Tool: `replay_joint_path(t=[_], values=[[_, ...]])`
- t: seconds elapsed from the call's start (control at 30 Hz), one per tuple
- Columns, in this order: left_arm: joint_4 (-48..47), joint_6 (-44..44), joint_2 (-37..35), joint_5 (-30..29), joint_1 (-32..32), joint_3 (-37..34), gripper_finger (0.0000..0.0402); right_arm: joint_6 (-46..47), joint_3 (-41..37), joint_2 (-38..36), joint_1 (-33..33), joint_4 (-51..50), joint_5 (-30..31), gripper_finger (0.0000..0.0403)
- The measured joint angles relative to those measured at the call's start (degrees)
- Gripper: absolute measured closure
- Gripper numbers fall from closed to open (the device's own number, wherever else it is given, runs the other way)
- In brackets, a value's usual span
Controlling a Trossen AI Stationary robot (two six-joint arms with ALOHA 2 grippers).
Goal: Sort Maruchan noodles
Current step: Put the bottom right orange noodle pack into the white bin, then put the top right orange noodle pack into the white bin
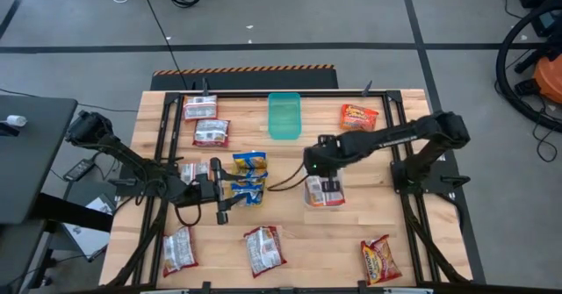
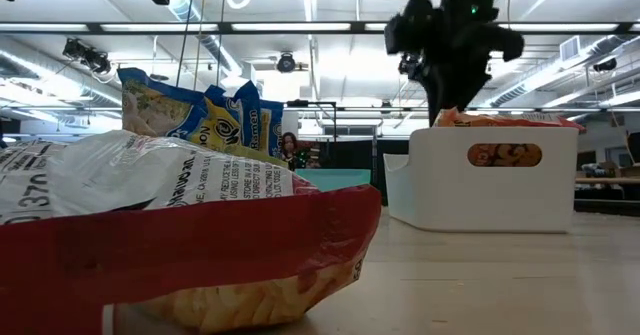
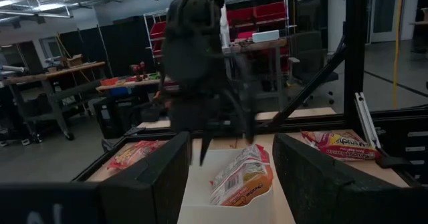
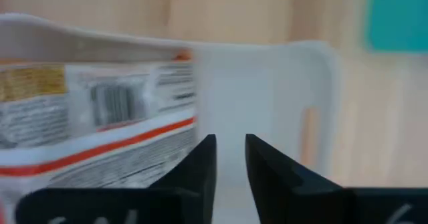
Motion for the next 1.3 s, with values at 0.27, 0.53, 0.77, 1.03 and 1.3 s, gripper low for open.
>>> replay_joint_path(t=[0.27,0.53,0.77,1.03,1.3], values=[[-2.58,-1.19,0.0,0.21,-0.05,-0.04,0.0185,-1.57,-2.21,7.75,-2.59,2.62,-5.8,0.0395],[-3.59,-1.56,0.0,0.21,-0.05,-0.04,0.0185,-4.9,-2.26,9.35,-3.06,5.18,-22.51,0.0397],[-4.15,-1.58,0.0,0.21,-0.03,-0.04,0.0185,-5.29,-2.23,5.46,-5.72,5.41,-21.99,0.0397],[-5.96,-1.66,0.0,0.21,-0.03,-0.04,0.0185,-3.51,-2.29,-8.18,-6.19,2.77,-5.75,0.0395],[-7.32,-4.54,0.0,0.21,0.04,-0.04,0.0185,10.96,-8.03,-16.56,-20.82,0.26,7.8,0.0345]])
